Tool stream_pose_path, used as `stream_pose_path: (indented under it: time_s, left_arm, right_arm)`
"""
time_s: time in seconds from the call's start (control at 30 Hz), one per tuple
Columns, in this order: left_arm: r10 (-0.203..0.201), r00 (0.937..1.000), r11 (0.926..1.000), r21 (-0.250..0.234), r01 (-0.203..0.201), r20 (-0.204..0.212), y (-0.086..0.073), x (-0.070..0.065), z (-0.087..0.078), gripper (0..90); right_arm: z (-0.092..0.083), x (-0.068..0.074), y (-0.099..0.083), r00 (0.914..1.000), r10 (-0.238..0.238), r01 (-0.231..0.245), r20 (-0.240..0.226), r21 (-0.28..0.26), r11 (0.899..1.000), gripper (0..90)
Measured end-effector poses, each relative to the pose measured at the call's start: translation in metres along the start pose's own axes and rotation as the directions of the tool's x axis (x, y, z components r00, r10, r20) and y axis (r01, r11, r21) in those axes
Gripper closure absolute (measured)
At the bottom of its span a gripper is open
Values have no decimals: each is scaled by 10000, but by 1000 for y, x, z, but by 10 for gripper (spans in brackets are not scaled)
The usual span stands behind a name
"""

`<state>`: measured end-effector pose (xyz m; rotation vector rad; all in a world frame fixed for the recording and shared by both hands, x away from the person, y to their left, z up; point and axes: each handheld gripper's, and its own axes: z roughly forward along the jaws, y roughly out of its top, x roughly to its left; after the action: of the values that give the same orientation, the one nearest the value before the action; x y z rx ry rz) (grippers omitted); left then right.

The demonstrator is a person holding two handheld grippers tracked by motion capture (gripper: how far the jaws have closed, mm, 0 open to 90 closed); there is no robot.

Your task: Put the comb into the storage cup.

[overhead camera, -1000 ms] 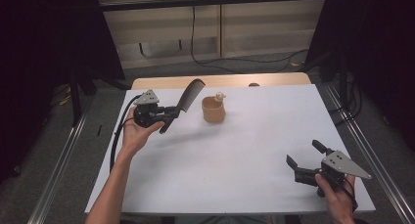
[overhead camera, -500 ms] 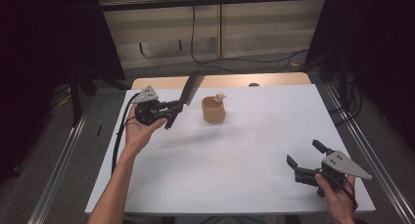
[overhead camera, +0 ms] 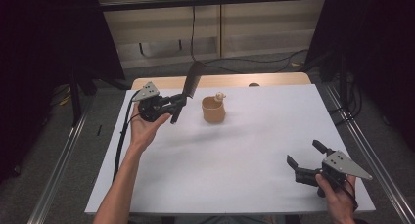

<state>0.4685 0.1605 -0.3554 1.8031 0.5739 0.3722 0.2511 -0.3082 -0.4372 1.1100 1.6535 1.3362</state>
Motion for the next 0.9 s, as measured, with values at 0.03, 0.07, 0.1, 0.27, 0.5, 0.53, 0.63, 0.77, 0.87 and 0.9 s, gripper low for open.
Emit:
stream_pose_path:
  time_s: [0.03, 0.07, 0.1, 0.27, 0.5, 0.53, 0.63, 0.77, 0.87, 0.9]
  left_arm:
    - [-50, 10000, 10000, -12, 50, 36, 1, 0, 1, 728]
    - [-50, 10000, 10000, -12, 50, 36, 1, 0, 1, 727]
    - [-100, 9999, 9998, -148, 100, -19, 4, 1, 1, 728]
    - [-114, 9999, 9983, -575, 110, -61, 13, -4, 5, 728]
    - [40, 10000, 9977, -683, -43, -36, 23, -11, 16, 728]
    - [65, 10000, 9975, -703, -66, -9, 23, -12, 17, 728]
    - [42, 10000, 9973, -737, -39, 38, 24, -14, 21, 728]
    - [-232, 9996, 9942, -1043, 250, 189, 25, -16, 28, 728]
    - [-332, 9993, 9924, -1178, 347, 147, 31, -16, 30, 728]
    - [-325, 9994, 9917, -1242, 339, 135, 33, -16, 31, 728]
  right_arm:
    - [0, 0, 0, 10000, 9, -9, 9, 0, 10000, 1]
    - [0, 0, 0, 10000, 11, -11, 16, 2, 10000, 1]
    - [0, 0, 0, 10000, 12, -12, 15, -5, 10000, 1]
    - [0, 0, 0, 10000, 8, -8, 1, -31, 10000, 1]
    - [-1, 0, 0, 10000, 58, -58, 1, -101, 9999, 1]
    - [-1, 0, 0, 10000, 59, -58, 26, -94, 9999, 1]
    - [-1, 0, 1, 9999, 133, -133, -2, -118, 9998, 1]
    - [-1, 0, 1, 9999, 134, -134, -2, -133, 9998, 1]
    - [-1, 0, 1, 9998, 194, -195, -48, -165, 9997, 0]
    - [-1, 0, 1, 9998, 197, -198, -70, -182, 9996, 0]
